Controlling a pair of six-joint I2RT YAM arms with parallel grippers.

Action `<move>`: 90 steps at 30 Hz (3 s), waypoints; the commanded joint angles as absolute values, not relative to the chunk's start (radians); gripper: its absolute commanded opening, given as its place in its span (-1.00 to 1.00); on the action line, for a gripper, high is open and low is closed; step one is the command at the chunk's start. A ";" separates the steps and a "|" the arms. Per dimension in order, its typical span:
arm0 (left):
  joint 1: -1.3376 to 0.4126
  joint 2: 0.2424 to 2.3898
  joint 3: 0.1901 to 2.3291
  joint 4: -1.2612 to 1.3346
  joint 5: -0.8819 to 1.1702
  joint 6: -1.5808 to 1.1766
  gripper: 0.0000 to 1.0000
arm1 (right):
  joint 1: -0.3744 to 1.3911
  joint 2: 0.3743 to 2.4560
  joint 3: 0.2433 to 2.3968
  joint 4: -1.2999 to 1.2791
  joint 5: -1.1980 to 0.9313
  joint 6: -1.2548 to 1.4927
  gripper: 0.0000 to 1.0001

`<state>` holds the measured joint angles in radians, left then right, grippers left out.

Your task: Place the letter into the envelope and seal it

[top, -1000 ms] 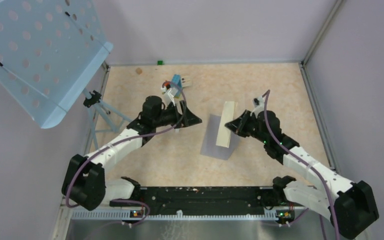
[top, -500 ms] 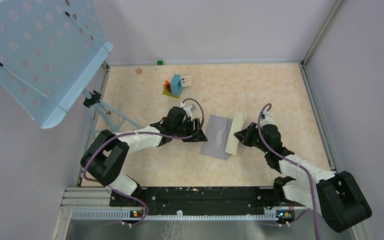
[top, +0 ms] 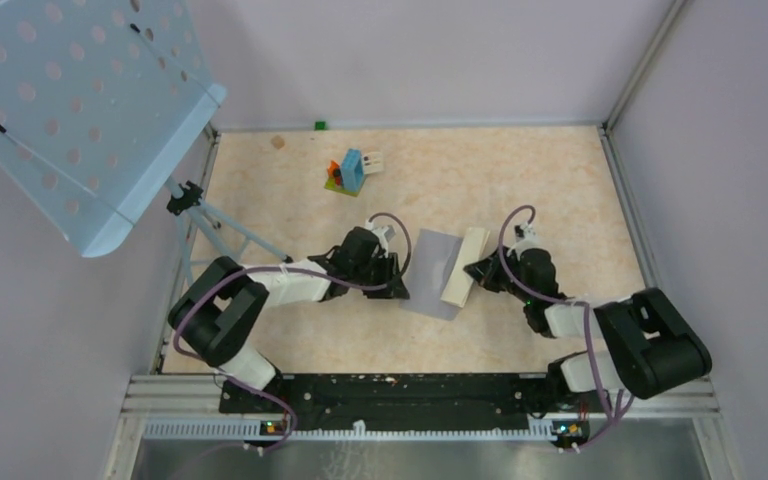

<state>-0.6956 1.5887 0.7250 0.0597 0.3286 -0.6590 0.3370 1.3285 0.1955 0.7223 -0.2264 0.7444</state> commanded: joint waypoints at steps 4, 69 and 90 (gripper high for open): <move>-0.706 1.509 0.612 0.087 0.270 -0.729 -0.21 | 0.386 1.457 0.257 0.886 -0.304 0.731 -1.00; -0.583 1.805 0.848 -0.031 -0.193 -1.044 -1.00 | 0.465 1.686 0.647 0.296 -0.544 0.652 -1.00; -0.583 1.709 0.873 0.012 -0.045 -0.853 -0.52 | 0.499 1.778 0.684 0.331 -0.510 0.641 -1.00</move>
